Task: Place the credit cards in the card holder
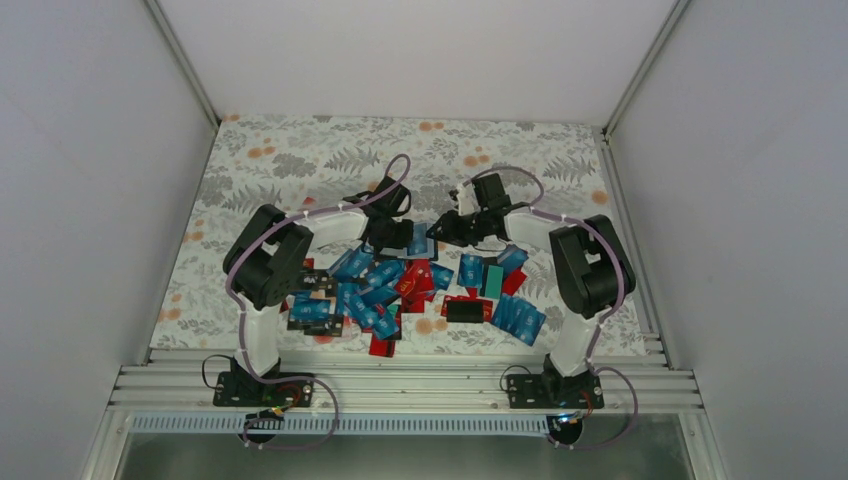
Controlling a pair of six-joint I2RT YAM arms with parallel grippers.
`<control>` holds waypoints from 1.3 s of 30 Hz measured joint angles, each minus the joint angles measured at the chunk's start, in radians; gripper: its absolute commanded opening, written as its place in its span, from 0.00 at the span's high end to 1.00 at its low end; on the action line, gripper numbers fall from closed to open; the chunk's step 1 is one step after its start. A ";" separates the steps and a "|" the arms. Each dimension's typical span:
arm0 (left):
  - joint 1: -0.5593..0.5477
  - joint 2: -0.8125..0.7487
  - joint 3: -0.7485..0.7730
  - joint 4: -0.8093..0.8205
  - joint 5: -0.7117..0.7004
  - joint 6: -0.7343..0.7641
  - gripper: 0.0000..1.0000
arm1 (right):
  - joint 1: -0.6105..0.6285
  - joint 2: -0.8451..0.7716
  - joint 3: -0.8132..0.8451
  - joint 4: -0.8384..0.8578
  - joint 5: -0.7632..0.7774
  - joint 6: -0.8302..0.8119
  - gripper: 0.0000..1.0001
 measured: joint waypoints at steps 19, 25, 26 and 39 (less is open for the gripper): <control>0.000 0.000 -0.006 0.011 0.000 -0.015 0.98 | 0.031 0.080 -0.006 0.042 -0.039 0.033 0.69; 0.000 -0.008 -0.021 0.026 -0.008 -0.021 0.98 | 0.047 0.097 0.002 0.041 -0.043 0.038 0.69; 0.000 -0.012 -0.025 0.029 -0.011 -0.022 0.98 | 0.049 0.097 0.005 0.040 -0.044 0.040 0.69; 0.012 -0.164 -0.085 -0.014 -0.097 -0.022 0.98 | 0.078 0.106 0.080 0.032 -0.042 0.041 0.70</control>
